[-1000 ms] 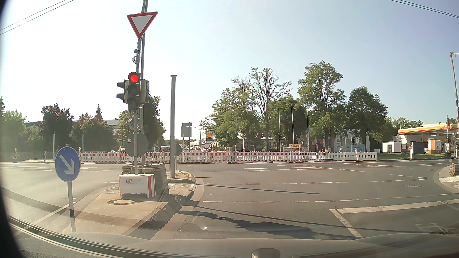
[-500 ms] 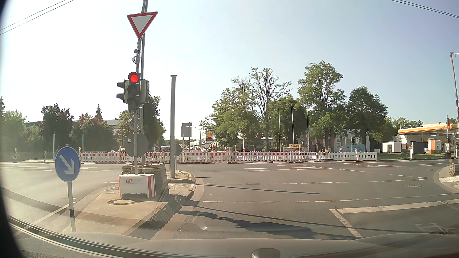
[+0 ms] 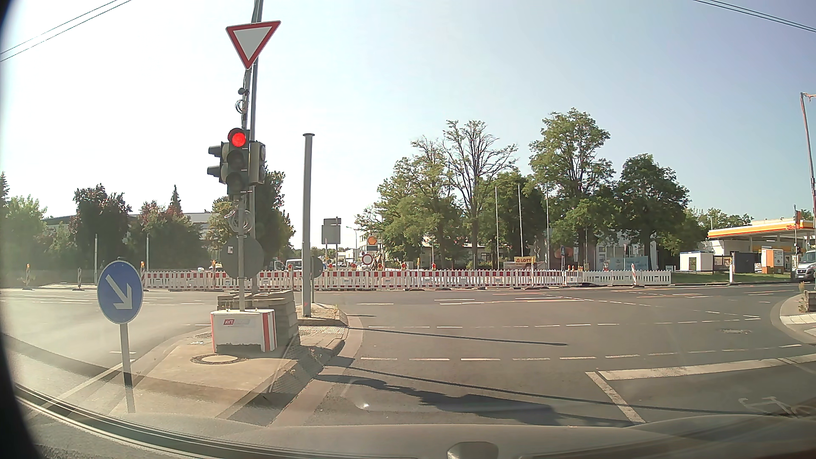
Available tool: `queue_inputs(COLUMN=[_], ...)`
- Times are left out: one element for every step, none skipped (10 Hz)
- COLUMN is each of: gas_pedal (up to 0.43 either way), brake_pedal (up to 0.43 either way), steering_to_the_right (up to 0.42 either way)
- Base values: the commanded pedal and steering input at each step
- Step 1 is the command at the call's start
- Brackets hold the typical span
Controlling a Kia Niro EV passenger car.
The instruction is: Follow the waypoints while adhering to traffic rules and regulations
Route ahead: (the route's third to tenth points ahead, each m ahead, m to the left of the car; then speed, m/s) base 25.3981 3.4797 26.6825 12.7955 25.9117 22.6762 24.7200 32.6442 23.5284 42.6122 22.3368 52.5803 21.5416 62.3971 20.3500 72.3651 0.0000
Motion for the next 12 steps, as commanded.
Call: queue_inputs(gas_pedal=[0.000,0.000,0.000,0.000,0.000,0.000,0.000,0.000,0.000,0.000,0.000,0.000], brake_pedal=[0.384,0.384,0.384,0.384,0.384,0.384,0.384,0.384,0.384,0.384,0.384,0.384], steering_to_the_right=[0.006,0.006,0.006,0.005,0.006,0.005,0.005,0.006,0.006,0.006,0.006,0.005])
